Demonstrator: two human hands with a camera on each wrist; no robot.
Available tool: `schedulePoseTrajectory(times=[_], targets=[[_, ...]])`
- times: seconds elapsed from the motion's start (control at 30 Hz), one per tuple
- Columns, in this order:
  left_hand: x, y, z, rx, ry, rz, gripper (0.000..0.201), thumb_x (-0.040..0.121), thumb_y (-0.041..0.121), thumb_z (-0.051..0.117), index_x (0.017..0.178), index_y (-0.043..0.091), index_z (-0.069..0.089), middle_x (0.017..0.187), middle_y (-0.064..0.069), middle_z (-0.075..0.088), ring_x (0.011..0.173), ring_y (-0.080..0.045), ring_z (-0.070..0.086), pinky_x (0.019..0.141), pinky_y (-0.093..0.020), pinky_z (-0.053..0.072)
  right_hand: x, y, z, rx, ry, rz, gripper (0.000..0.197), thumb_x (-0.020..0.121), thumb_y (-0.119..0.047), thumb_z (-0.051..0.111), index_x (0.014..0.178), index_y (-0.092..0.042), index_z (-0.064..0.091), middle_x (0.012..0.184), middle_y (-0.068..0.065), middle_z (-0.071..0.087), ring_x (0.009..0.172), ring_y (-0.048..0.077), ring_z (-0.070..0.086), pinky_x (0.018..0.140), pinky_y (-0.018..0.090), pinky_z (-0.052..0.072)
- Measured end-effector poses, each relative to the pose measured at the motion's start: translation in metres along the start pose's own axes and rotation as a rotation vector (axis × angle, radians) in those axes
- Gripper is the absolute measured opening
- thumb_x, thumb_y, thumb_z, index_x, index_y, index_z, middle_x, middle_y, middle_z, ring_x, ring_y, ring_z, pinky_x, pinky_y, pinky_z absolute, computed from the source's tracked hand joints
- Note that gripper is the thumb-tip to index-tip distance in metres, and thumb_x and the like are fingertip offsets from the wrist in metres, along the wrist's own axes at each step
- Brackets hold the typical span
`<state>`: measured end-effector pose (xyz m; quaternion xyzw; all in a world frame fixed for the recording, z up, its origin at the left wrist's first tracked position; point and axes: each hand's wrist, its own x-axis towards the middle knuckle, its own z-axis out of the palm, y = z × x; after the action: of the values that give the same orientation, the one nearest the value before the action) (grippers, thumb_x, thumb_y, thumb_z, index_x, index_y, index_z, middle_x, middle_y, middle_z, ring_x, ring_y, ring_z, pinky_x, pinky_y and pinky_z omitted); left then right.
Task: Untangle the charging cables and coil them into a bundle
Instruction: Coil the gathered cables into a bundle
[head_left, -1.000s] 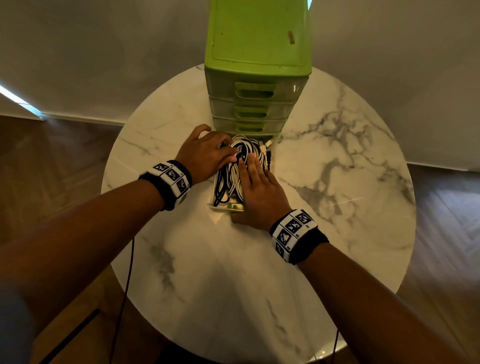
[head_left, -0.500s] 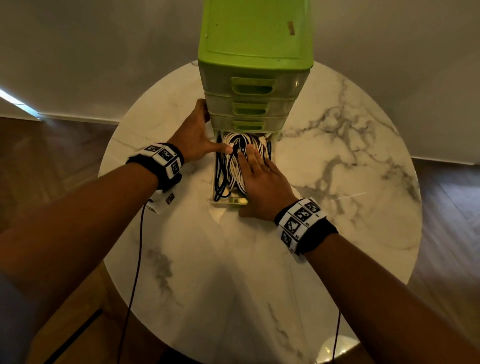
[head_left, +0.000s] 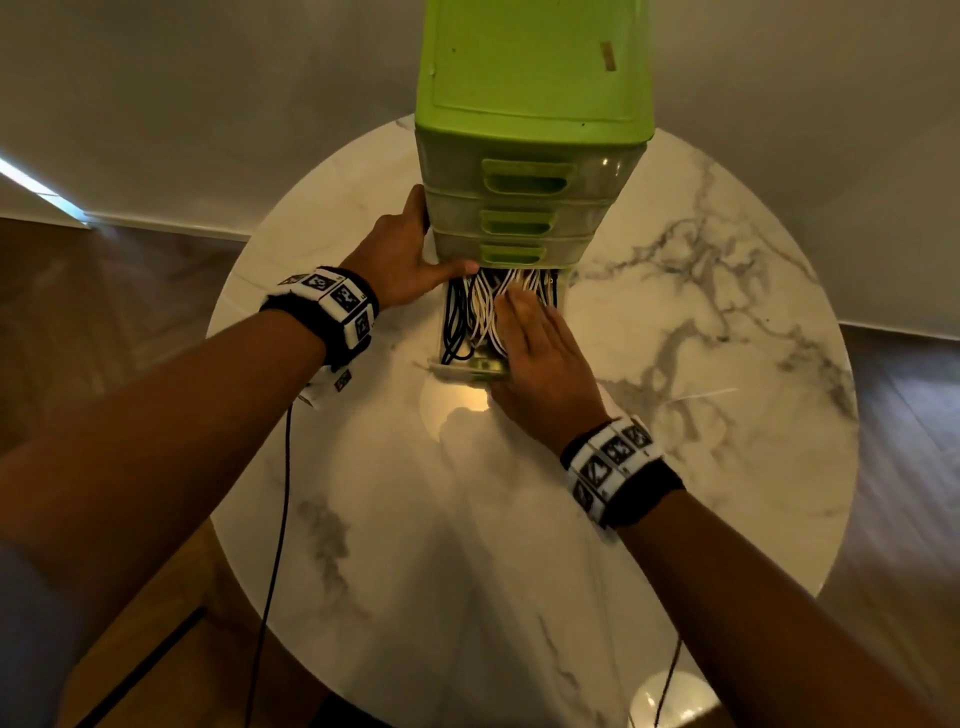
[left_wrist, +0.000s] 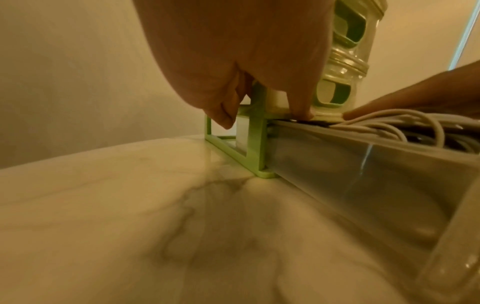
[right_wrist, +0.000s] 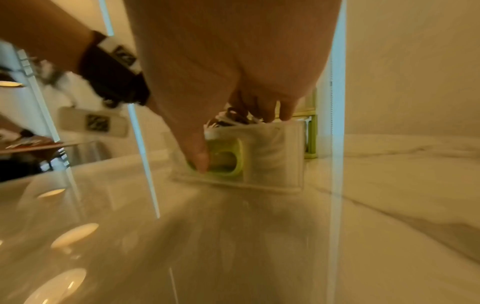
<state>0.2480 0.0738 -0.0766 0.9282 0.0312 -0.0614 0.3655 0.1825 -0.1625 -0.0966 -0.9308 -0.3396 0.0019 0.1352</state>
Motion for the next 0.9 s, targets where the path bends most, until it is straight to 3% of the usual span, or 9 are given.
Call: schedulePoseTrajectory(times=[0.07, 0.13, 0.2, 0.3, 0.47, 0.6, 0.77, 0.83, 0.9], targets=[[-0.001, 0.001, -0.003, -0.038, -0.014, -0.002, 0.094, 0.082, 0.051, 0.078, 0.151, 0.013, 0.027, 0.139, -0.009, 0.061, 0.125, -0.024, 0.060, 0.097, -0.033, 0.048, -0.012, 0.005, 0.001, -0.039, 0.084, -0.089, 0.067, 0.092, -0.026, 0.069, 0.148, 0.001, 0.042, 0.153, 0.021, 0.043, 0.143, 0.034, 0.040, 0.118, 0.047, 0.032], [-0.001, 0.001, -0.005, -0.068, -0.025, -0.012, 0.090, 0.084, 0.046, 0.078, 0.151, 0.014, 0.027, 0.142, -0.006, 0.060, 0.127, -0.018, 0.059, 0.094, -0.025, 0.044, -0.011, 0.015, -0.006, -0.118, 0.101, -0.123, 0.067, 0.090, -0.038, 0.067, 0.146, -0.007, 0.047, 0.149, 0.013, 0.049, 0.138, 0.031, 0.045, 0.112, 0.047, 0.033], [0.000, 0.000, -0.007, -0.064, -0.039, -0.013, 0.088, 0.085, 0.044, 0.077, 0.152, 0.015, 0.027, 0.142, -0.004, 0.059, 0.126, -0.015, 0.058, 0.089, -0.013, 0.041, 0.003, 0.024, -0.012, -0.209, 0.134, -0.099, 0.063, 0.087, -0.045, 0.062, 0.141, -0.015, 0.052, 0.140, 0.006, 0.055, 0.126, 0.029, 0.045, 0.101, 0.046, 0.031], [0.001, -0.001, -0.010, -0.050, -0.055, -0.005, 0.086, 0.086, 0.043, 0.076, 0.152, 0.017, 0.028, 0.143, -0.003, 0.059, 0.126, -0.013, 0.057, 0.081, 0.002, 0.034, 0.018, 0.027, -0.007, -0.198, 0.171, -0.049, 0.055, 0.088, -0.041, 0.059, 0.137, -0.016, 0.056, 0.133, 0.005, 0.060, 0.115, 0.028, 0.046, 0.094, 0.043, 0.030], [0.000, 0.001, -0.010, -0.063, -0.078, -0.006, 0.087, 0.085, 0.043, 0.077, 0.152, 0.017, 0.028, 0.142, -0.004, 0.060, 0.127, -0.014, 0.058, 0.093, -0.018, 0.040, 0.005, 0.026, 0.009, -0.102, 0.270, -0.054, 0.044, 0.095, -0.023, 0.051, 0.138, -0.012, 0.058, 0.134, 0.007, 0.063, 0.117, 0.024, 0.052, 0.095, 0.041, 0.031], [-0.001, 0.000, -0.011, -0.072, -0.079, 0.001, 0.087, 0.085, 0.044, 0.077, 0.152, 0.019, 0.028, 0.142, -0.003, 0.060, 0.125, -0.011, 0.059, 0.092, -0.014, 0.041, 0.027, 0.022, 0.002, -0.214, 0.163, 0.041, 0.051, 0.090, -0.019, 0.056, 0.141, -0.019, 0.055, 0.132, 0.001, 0.063, 0.120, 0.028, 0.054, 0.091, 0.041, 0.029], [-0.002, -0.001, -0.012, -0.099, -0.100, -0.003, 0.085, 0.086, 0.042, 0.076, 0.152, 0.020, 0.027, 0.144, -0.001, 0.058, 0.119, -0.002, 0.055, 0.084, 0.000, 0.037, 0.012, 0.024, 0.001, 0.008, 0.229, 0.058, 0.040, 0.085, -0.010, 0.068, 0.124, -0.011, 0.066, 0.124, 0.012, 0.062, 0.109, 0.031, 0.056, 0.087, 0.040, 0.040], [-0.003, -0.001, -0.012, -0.132, -0.111, -0.006, 0.085, 0.087, 0.043, 0.075, 0.152, 0.019, 0.026, 0.145, -0.004, 0.057, 0.123, -0.007, 0.056, 0.094, -0.014, 0.044, 0.006, 0.043, -0.009, 0.144, 0.280, 0.205, 0.037, 0.083, -0.016, 0.070, 0.119, -0.009, 0.064, 0.123, 0.016, 0.059, 0.108, 0.032, 0.055, 0.089, 0.044, 0.043], [-0.008, -0.004, -0.010, -0.144, -0.140, 0.002, 0.089, 0.086, 0.050, 0.074, 0.152, 0.019, 0.022, 0.149, -0.005, 0.052, 0.131, -0.015, 0.054, 0.105, -0.033, 0.048, 0.011, 0.067, -0.017, 0.336, 0.226, 0.402, 0.065, 0.079, -0.030, 0.078, 0.133, -0.006, 0.051, 0.131, 0.016, 0.051, 0.115, 0.030, 0.053, 0.096, 0.048, 0.046]])
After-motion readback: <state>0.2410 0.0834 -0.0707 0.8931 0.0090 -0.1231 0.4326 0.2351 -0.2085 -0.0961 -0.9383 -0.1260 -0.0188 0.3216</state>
